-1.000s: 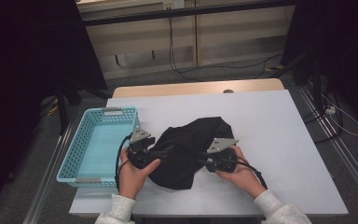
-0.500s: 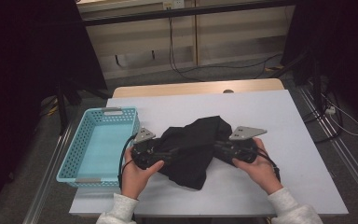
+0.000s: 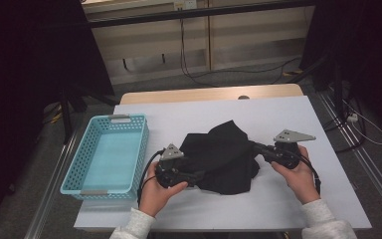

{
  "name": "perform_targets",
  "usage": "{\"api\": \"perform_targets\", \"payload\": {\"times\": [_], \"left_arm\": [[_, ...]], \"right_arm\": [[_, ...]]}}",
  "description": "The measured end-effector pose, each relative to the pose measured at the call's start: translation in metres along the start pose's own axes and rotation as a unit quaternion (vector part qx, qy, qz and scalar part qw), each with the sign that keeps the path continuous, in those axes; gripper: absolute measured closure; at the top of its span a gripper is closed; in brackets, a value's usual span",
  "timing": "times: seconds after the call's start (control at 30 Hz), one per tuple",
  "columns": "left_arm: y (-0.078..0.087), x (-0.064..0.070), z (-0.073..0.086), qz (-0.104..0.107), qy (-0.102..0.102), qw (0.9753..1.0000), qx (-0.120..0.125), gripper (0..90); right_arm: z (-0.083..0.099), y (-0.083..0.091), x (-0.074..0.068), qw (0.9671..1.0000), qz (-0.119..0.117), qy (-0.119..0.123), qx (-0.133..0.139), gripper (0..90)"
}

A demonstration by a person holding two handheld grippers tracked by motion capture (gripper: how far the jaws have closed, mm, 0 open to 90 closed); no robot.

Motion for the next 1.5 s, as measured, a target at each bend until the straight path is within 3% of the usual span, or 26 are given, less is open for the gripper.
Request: {"api": "perform_targets", "payload": {"times": [0.03, 0.07, 0.23, 0.5, 0.57, 0.67, 0.7, 0.8, 0.93, 1.03, 1.07, 1.23, 1.27, 1.3, 1.37, 1.5], "left_arm": [[-0.001, 0.001, 0.002, 0.002, -0.007, 1.0, -0.005, 23.8], [-0.002, 0.001, 0.004, 0.0, -0.01, 0.9999, -0.009, 30.2], [-0.008, -0.001, 0.015, 0.004, 0.003, 0.9992, -0.039, 41.1], [-0.017, 0.003, 0.021, 0.01, -0.005, 0.9981, -0.061, 63.9], [-0.02, 0.004, 0.025, 0.007, 0.005, 0.9965, -0.083, 74.4], [-0.021, 0.003, 0.023, 0.008, 0.02, 0.9964, -0.083, 86.0], [-0.019, 0.002, 0.022, 0.003, 0.016, 0.9965, -0.082, 87.4], [-0.008, -0.009, 0.012, -0.022, 0.027, 0.9971, -0.068, 88.6], [0.011, -0.031, -0.001, -0.054, 0.058, 0.9967, -0.021, 88.8], [0.016, -0.04, -0.003, -0.075, 0.066, 0.9949, -0.013, 88.8], [0.018, -0.044, -0.004, -0.078, 0.074, 0.9941, -0.009, 88.8], [0.023, -0.056, -0.007, -0.103, 0.075, 0.9918, 0.003, 88.8], [0.023, -0.057, -0.007, -0.106, 0.078, 0.9912, 0.008, 88.7], [0.022, -0.059, -0.007, -0.109, 0.073, 0.9914, 0.004, 88.7], [0.02, -0.061, -0.005, -0.109, 0.074, 0.9913, 0.002, 88.6], [0.017, -0.061, 0.001, -0.102, 0.074, 0.9921, -0.006, 85.9]], "right_arm": [[0.0, 0.0, 0.0, 1.0, 0.0, 0.0, 0.0, 86.0], [0.0, -0.002, -0.003, 1.0, -0.003, 0.007, -0.003, 85.9], [0.0, -0.004, -0.007, 0.9999, -0.01, 0.002, -0.002, 85.7], [0.001, -0.01, -0.018, 0.9996, -0.023, 0.009, -0.009, 85.5], [0.002, -0.012, -0.02, 0.9995, -0.028, 0.006, -0.009, 85.5], [0.002, -0.012, -0.021, 0.9995, -0.028, 0.006, -0.013, 85.5], [0.002, -0.012, -0.021, 0.9995, -0.028, 0.005, -0.013, 85.5], [0.002, -0.011, -0.017, 0.9998, -0.021, -0.004, -0.007, 85.1], [0.0, -0.008, -0.013, 0.9998, -0.02, -0.006, 0.002, 83.3], [0.001, -0.01, -0.017, 0.9999, -0.015, 0.001, -0.001, 74.7], [0.0, -0.012, -0.022, 0.9998, -0.014, 0.011, -0.004, 66.4], [-0.002, -0.013, -0.026, 0.9999, -0.01, 0.013, -0.003, 55.3], [-0.002, -0.013, -0.026, 0.9998, -0.005, 0.018, -0.005, 48.2], [-0.002, -0.013, -0.026, 0.9998, -0.005, 0.018, -0.005, 48.2], [0.0, -0.013, -0.025, 0.9996, 0.005, 0.022, -0.014, 40.0], [0.003, -0.014, -0.024, 0.9996, 0.001, 0.019, -0.019, 36.1]]}}
Point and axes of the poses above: each handheld gripper's, and its own axes: y roughly backward along the jaws, z roughly out of its underside, x roughly to its right, the point moved 5 cm from there along -y, roughly forward along the jaws, and after that the axes turned 8 degrees about x, right-handed, at the moved point
